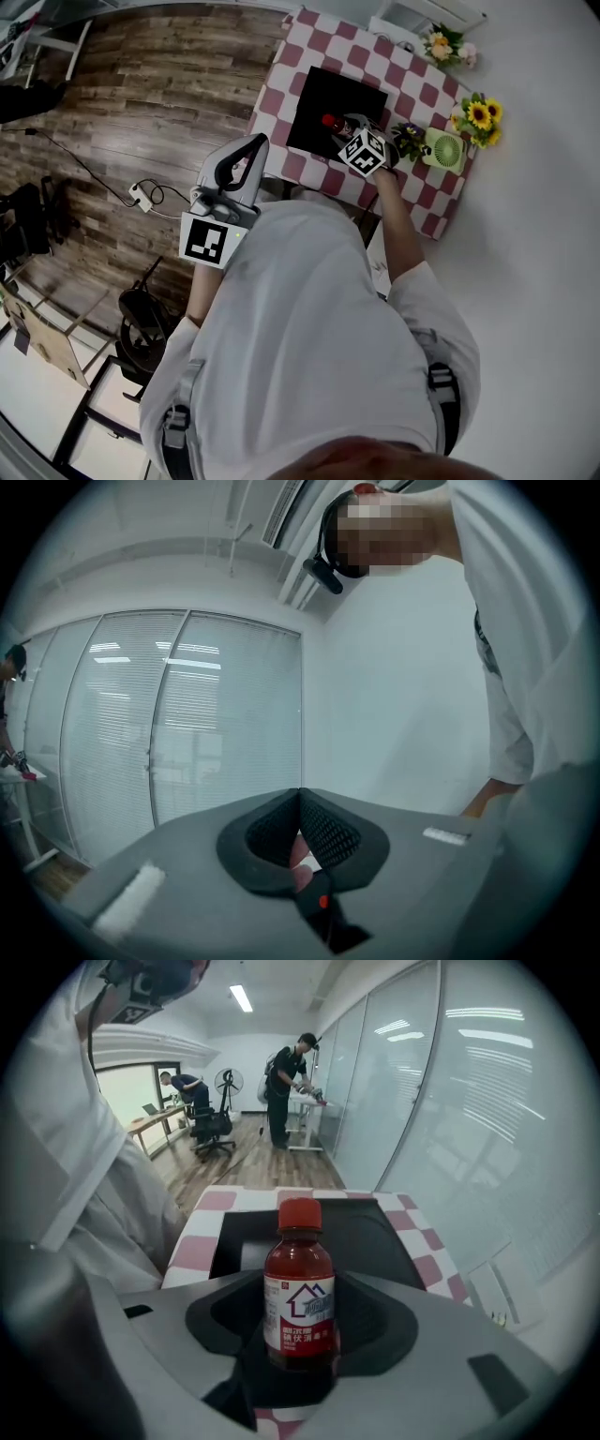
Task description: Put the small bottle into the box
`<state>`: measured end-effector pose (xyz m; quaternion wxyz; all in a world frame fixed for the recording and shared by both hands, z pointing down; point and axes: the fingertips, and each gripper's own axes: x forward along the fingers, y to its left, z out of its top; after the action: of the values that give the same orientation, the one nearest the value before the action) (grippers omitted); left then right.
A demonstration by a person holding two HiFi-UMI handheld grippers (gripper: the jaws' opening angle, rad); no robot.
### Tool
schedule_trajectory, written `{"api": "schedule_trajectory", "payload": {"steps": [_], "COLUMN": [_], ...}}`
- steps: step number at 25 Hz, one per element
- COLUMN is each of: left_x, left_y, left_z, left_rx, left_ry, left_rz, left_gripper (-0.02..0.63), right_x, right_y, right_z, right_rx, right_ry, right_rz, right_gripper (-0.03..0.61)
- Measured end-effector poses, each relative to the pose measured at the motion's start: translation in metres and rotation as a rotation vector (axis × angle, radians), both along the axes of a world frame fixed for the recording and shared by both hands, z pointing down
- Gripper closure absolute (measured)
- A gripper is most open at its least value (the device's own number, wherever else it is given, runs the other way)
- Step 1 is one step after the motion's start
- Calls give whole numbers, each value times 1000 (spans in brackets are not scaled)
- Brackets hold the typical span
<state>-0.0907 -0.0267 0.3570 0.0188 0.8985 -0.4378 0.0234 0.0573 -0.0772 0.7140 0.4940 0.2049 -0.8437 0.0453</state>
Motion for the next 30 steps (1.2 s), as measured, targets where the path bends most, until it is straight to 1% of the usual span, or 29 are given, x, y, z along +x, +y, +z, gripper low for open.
{"api": "schedule_trajectory", "payload": {"steps": [7, 14, 18, 21, 26, 30], "left_x": [-14, -20, -23, -23, -24, -22], "left_y": [12, 21, 25, 26, 30, 31], "left_z": [3, 5, 7, 7, 9, 10], "left_rx": [-16, -28, -32, -31, -41, -40], "left_ry": [-26, -39, -43, -43, -44, -43], "left_rz": [-65, -94, -99, -96, -88, -77], "left_gripper": [612, 612, 612, 612, 612, 612], "right_x": [-4, -6, -8, -4, -3, -4], "right_y": [15, 27, 32, 34, 34, 34], "right_z": [52, 76, 86, 94, 100, 103], "right_rx": [-113, -182, -200, -214, -215, -214], "right_ry": [88, 140, 169, 198, 219, 247], "right_rz": [-66, -105, -115, -104, -83, -88], "right_gripper": [356, 356, 356, 356, 356, 355]}}
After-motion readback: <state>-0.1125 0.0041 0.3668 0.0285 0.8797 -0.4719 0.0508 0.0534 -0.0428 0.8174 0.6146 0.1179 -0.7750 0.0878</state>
